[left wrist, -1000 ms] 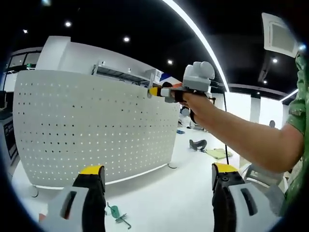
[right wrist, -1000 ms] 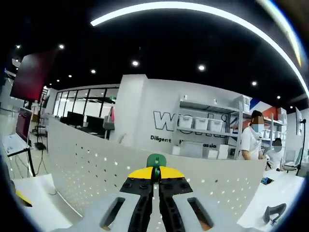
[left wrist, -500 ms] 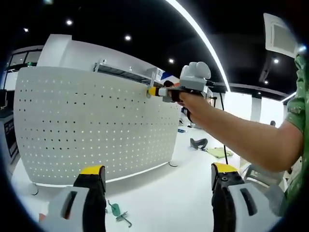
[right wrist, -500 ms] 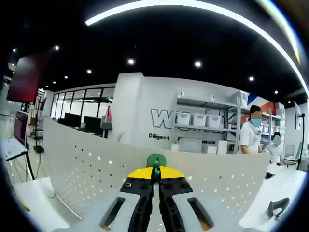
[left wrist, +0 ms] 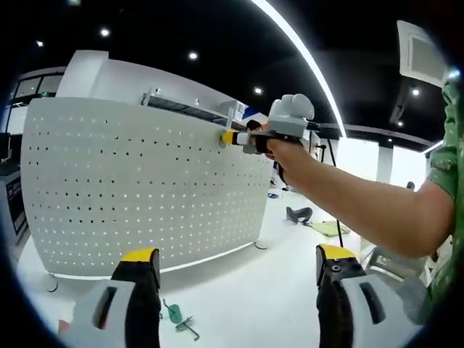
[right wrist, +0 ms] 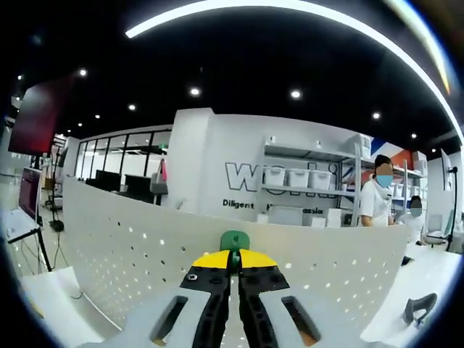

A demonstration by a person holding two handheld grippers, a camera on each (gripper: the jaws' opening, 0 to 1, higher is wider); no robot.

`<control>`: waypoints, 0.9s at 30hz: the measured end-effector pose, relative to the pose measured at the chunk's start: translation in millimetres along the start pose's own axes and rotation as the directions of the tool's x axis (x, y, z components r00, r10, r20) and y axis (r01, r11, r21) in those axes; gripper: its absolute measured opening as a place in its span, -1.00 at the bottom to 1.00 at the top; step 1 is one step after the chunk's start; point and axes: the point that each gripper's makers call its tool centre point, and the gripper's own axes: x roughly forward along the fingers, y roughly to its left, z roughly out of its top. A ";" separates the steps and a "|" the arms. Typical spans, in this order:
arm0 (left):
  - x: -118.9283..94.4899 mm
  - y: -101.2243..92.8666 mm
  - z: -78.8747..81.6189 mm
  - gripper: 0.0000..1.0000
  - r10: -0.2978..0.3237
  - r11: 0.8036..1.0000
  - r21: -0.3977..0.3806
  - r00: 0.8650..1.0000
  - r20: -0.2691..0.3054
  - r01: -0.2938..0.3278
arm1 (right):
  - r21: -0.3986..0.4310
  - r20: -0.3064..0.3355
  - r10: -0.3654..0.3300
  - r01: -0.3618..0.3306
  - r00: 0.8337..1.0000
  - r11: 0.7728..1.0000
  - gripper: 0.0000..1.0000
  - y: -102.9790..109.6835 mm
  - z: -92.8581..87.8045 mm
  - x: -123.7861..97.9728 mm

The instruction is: Insert the hook assembly into the mounting plate slot until the hook locks in place.

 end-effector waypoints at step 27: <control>0.4 0.6 -1.2 0.77 -0.007 1.000 0.002 1.000 -0.006 0.007 | 0.009 -0.037 0.002 -0.002 0.999 1.000 -0.98 1.7 -20.3 -0.4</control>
